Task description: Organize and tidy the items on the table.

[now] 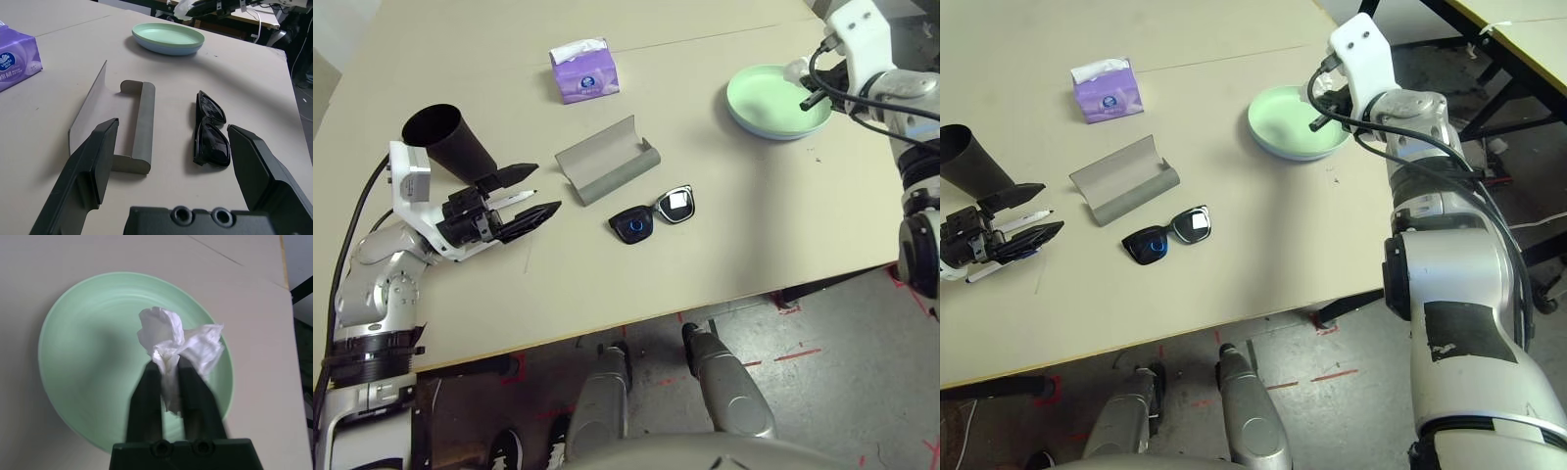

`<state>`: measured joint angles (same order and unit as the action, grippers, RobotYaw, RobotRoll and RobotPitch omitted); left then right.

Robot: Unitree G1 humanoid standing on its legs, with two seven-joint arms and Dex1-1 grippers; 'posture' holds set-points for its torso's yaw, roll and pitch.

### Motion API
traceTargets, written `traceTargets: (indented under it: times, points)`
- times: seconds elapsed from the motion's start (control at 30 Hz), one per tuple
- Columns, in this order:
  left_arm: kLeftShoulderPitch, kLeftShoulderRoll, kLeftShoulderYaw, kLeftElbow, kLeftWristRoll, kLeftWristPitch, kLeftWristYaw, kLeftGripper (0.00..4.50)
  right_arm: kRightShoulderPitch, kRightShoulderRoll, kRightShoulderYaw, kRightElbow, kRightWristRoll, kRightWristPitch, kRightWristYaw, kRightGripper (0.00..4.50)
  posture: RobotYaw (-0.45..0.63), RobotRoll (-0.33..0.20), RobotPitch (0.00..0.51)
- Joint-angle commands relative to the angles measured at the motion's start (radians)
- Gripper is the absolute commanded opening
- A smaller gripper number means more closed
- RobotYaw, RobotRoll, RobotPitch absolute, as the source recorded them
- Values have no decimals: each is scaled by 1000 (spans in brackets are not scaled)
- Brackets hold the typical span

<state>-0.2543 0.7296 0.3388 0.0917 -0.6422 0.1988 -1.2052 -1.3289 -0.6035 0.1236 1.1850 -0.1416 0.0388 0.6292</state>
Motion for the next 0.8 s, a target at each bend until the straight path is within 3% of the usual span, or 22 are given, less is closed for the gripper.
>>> traceTargets:
  times: [0.03, 0.27, 0.5, 0.63, 0.8]
  points:
    - [20, 15, 19, -19, -8, 11, 1, 4500, 0, 16, -16, 22, -4, -16, -11, 1779, -157, 0, 270]
    - [8, 17, 15, -8, -4, 13, 1, 4500, -9, 3, -24, 12, -2, -13, 6, 4447, -169, 0, 268]
    - [-4, 14, 13, 1, 2, 8, 6, 4500, 0, -24, -44, -92, 36, 16, 153, 4479, -176, 0, 269]
    - [-2, 30, 32, 19, 7, -2, 3, 4500, 105, -83, -36, -348, 87, 122, 354, 4479, -182, 0, 271]
    - [27, 64, 58, 38, 10, -16, -23, 4500, 245, -157, -38, -672, 141, 300, 464, 4479, -189, 0, 275]
